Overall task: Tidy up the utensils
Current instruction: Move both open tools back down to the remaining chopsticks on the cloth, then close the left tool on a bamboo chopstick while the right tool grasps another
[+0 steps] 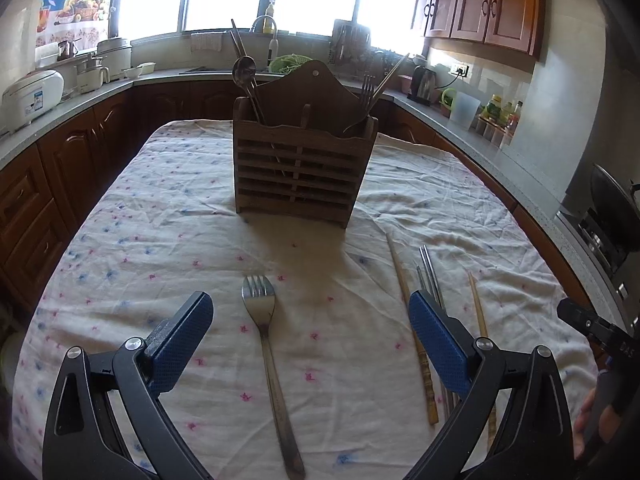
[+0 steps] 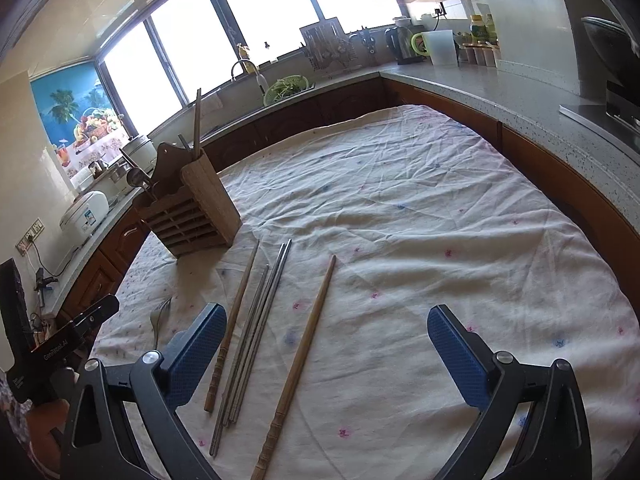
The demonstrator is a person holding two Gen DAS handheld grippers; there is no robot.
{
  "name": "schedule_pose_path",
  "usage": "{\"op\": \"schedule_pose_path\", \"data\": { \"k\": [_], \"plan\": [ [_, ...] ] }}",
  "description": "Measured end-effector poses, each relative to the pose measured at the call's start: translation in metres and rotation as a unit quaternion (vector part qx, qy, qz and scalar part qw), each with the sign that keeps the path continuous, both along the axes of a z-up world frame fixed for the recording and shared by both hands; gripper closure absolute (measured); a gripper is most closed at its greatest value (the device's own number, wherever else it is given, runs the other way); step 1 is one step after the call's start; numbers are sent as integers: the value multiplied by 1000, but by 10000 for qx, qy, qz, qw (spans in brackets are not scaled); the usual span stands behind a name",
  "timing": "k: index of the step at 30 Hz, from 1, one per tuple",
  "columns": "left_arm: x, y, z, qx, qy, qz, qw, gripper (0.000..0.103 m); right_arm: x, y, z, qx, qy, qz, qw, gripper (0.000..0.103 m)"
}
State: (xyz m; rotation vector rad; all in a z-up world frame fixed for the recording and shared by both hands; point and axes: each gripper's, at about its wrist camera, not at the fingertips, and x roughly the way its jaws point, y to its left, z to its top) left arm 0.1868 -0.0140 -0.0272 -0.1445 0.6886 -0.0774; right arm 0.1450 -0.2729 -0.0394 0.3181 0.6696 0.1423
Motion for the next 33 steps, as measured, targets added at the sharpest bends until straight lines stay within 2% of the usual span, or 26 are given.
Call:
{"op": "schedule_pose_path", "data": {
  "k": [8,13,15,17,19,22,24,26,29,33],
  "plan": [
    [23,-8,-10,-2,296,-213,9993,3,16,4,-6,-227,90,24,9997,5],
    [43,-14,-7,-128,284,-334,9990,3,34,8,-13,-190,309,125,9993,28],
    [53,-20,-6,-75,310,-459,9984,3,42,10,-17,-164,410,151,9989,43],
    [63,-27,-7,-42,348,-604,9976,7,51,12,-21,-106,541,209,9983,51],
    [76,-36,-9,-22,443,-792,9959,17,59,14,-26,-38,646,272,9975,59],
    [98,-51,-18,26,737,-1033,9919,42,70,18,-30,-44,751,330,9966,65],
    [111,-60,-25,3,896,-1194,9888,50,77,19,-33,-58,811,356,9961,66],
    [121,-70,-31,12,1021,-1309,9861,50,84,20,-37,-85,897,365,9953,69],
    [134,-83,-38,76,1119,-1427,9834,57,94,21,-44,-127,1025,379,9939,72],
    [152,-93,-50,200,1284,-1523,9798,80,101,19,-50,-117,1112,364,9931,76]
  ]
}}
